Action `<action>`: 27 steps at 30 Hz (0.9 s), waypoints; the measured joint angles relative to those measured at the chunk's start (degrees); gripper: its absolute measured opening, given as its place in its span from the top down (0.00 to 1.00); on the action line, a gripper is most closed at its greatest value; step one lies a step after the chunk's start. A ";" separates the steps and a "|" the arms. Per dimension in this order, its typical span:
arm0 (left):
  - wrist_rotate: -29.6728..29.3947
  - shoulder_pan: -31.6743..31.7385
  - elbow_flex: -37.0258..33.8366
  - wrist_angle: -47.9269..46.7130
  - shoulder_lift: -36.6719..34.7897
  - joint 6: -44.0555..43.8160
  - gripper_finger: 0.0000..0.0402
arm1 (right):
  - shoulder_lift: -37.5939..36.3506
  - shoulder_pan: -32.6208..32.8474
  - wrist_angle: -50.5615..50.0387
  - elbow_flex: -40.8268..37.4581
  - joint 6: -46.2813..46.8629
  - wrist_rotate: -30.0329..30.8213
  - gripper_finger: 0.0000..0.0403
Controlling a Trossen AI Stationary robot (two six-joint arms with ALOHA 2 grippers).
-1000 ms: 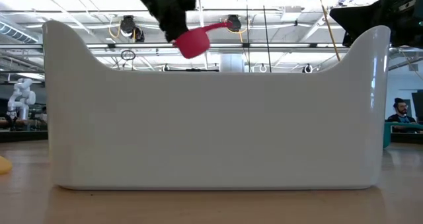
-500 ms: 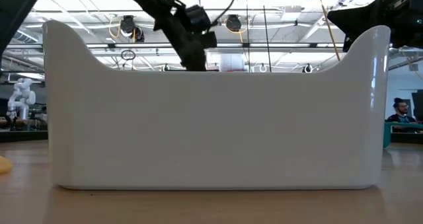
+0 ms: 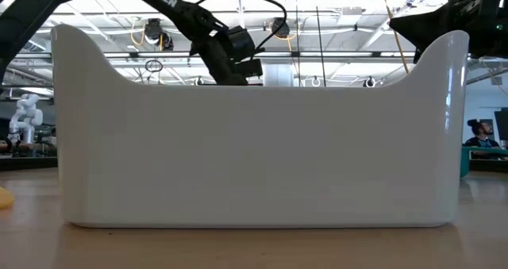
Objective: Nest measuring cups in basket
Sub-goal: Stack the red measuring cup on the orange measuring cup
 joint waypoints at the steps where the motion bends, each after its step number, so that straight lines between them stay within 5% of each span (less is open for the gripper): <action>1: 0.00 0.02 0.00 0.11 0.17 0.00 0.97 | 0.00 0.00 0.00 0.00 -0.01 -0.01 1.00; 12: 0.49 0.00 0.00 -0.21 2.37 -1.06 0.97 | 0.00 0.00 0.02 0.00 -0.01 -0.04 1.00; 27: 0.05 0.04 0.00 -0.30 3.32 -2.94 0.72 | -0.02 0.00 0.81 0.00 2.05 -0.45 1.00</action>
